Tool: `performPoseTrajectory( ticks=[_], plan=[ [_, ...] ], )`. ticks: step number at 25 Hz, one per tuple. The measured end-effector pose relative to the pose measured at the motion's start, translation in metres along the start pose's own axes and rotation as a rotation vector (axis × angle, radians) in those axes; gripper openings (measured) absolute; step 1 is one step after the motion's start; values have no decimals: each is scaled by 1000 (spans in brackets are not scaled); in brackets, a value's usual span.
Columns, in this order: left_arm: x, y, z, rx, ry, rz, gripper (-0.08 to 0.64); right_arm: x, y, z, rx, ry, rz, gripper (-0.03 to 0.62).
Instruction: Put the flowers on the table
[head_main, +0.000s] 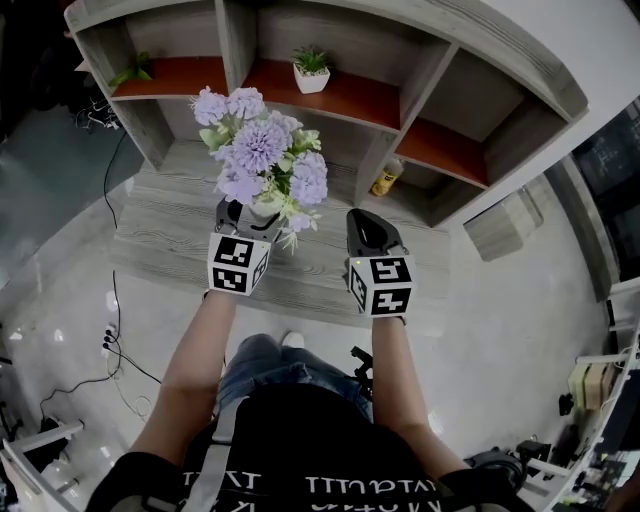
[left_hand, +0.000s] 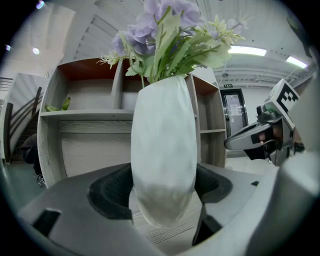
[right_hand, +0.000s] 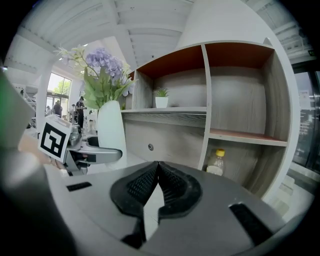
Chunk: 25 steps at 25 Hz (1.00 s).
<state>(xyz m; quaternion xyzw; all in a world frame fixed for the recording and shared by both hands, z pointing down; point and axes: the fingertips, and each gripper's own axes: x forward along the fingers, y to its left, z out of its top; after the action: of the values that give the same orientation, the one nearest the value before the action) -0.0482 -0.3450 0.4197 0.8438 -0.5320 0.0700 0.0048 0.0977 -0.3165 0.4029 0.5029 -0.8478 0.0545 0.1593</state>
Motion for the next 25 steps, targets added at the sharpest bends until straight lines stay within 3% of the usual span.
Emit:
performPoseTrajectory(
  ticks=[8, 25],
  plan=[
    [60, -15, -58, -37, 47, -43, 368, 33, -35, -48, -21, 70, 23, 15],
    [86, -7, -124, -31, 90, -77, 368, 76, -6, -84, -35, 124, 85, 15]
  ],
)
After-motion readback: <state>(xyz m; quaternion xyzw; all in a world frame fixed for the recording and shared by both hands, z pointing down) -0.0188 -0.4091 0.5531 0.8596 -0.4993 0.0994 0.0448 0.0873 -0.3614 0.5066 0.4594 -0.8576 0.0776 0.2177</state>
